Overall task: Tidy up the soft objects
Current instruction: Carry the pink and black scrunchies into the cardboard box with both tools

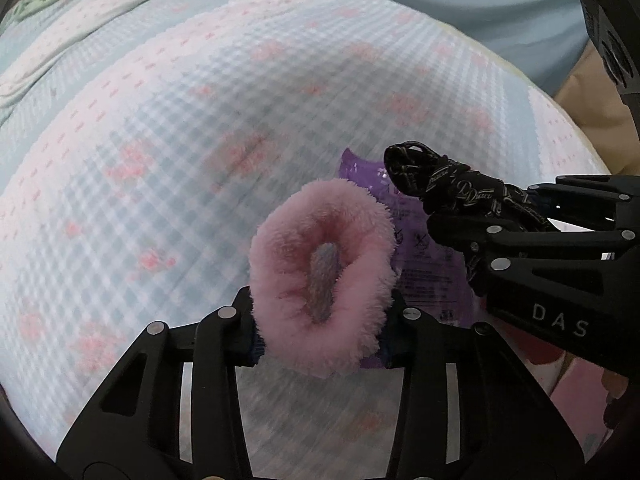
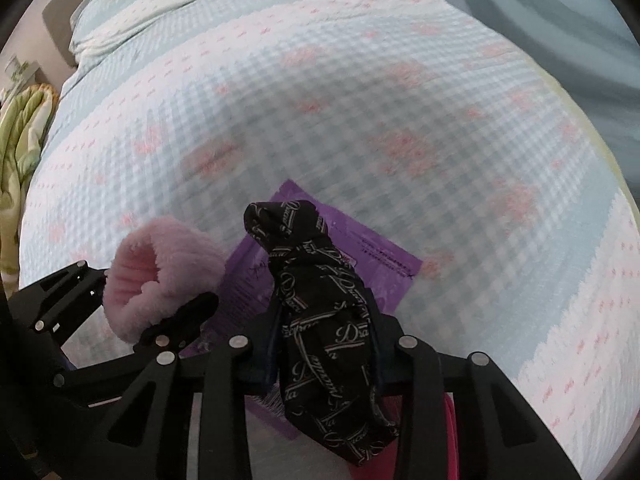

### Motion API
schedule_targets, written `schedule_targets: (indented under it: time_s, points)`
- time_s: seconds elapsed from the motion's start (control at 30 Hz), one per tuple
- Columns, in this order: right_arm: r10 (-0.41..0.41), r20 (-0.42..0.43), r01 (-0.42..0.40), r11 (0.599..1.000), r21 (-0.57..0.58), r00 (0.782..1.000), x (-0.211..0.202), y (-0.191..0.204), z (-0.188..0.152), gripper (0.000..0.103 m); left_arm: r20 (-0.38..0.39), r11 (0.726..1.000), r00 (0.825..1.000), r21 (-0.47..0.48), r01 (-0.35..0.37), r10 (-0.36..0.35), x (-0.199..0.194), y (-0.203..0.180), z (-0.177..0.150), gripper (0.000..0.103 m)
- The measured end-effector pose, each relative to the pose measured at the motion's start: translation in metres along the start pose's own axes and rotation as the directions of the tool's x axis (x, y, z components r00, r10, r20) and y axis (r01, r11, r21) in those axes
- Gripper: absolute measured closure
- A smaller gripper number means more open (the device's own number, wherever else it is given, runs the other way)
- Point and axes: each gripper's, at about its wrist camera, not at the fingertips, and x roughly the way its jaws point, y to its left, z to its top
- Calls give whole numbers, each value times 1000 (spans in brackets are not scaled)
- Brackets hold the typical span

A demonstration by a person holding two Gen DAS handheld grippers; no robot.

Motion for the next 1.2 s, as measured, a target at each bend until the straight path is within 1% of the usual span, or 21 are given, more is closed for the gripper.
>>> schedule_targets:
  time_s: [0.17, 0.27, 0.37, 0.43, 0.47, 0.53, 0.57, 0.6, 0.63, 0.73, 0.8, 0.87, 0.93, 0.97, 1.0, 1.07, 1.13, 1.2]
  points:
    - [-36, 48, 33, 998, 62, 998, -37, 9, -2, 71, 36, 999, 999, 36, 13, -14, -37, 6, 10, 66]
    - [-67, 83, 55, 989, 139, 994, -69, 14, -6, 71, 52, 998, 998, 57, 29, -32, -65, 12, 19, 66]
    - [-100, 116, 71, 971, 229, 988, -104, 21, -7, 71, 63, 993, 996, 100, 62, -68, -97, 14, 29, 66]
    - [-132, 133, 86, 948, 307, 982, -135, 29, -11, 71, 67, 987, 993, 136, 84, -94, -123, 14, 36, 66]
    - [-141, 138, 89, 940, 329, 980, -144, 31, -14, 71, 66, 985, 993, 147, 91, -101, -132, 13, 39, 66]
    - [-169, 150, 99, 916, 388, 974, -173, 41, -22, 71, 58, 977, 990, 180, 116, -128, -162, 11, 48, 66]
    - [-190, 154, 109, 898, 426, 970, -189, 46, -26, 71, 57, 973, 988, 190, 127, -141, -172, 9, 51, 66]
    - [-200, 156, 112, 888, 445, 967, -197, 49, -28, 71, 55, 969, 986, 203, 142, -156, -183, 7, 55, 66]
    - [-213, 159, 114, 872, 475, 964, -210, 53, -32, 71, 48, 960, 982, 223, 168, -183, -200, 4, 60, 66]
    - [-262, 154, 132, 813, 568, 953, -249, 62, -49, 71, 45, 940, 973, 272, 207, -227, -234, -5, 65, 66]
    - [-287, 166, 122, 766, 631, 944, -277, 67, -65, 71, 45, 921, 966, 316, 226, -253, -261, -17, 66, 66]
    - [-314, 175, 120, 731, 672, 933, -301, 69, -81, 71, 52, 909, 962, 345, 235, -268, -279, -31, 62, 66]
    - [-323, 185, 108, 710, 696, 928, -318, 69, -98, 71, 68, 896, 956, 373, 242, -287, -302, -48, 57, 66]
    - [-322, 190, 101, 706, 700, 928, -325, 69, -103, 71, 77, 891, 952, 382, 246, -296, -312, -57, 52, 66]
    - [-324, 196, 96, 703, 705, 926, -335, 67, -115, 71, 81, 888, 950, 387, 250, -302, -319, -65, 48, 66]
    - [-332, 204, 99, 704, 703, 921, -348, 64, -130, 71, 83, 879, 943, 396, 264, -321, -335, -87, 33, 66]
    - [-348, 205, 110, 703, 702, 915, -363, 58, -155, 71, 85, 877, 940, 397, 271, -329, -346, -107, 20, 66]
    - [-356, 202, 111, 691, 714, 912, -373, 46, -180, 71, 84, 873, 937, 399, 281, -340, -355, -131, 7, 66]
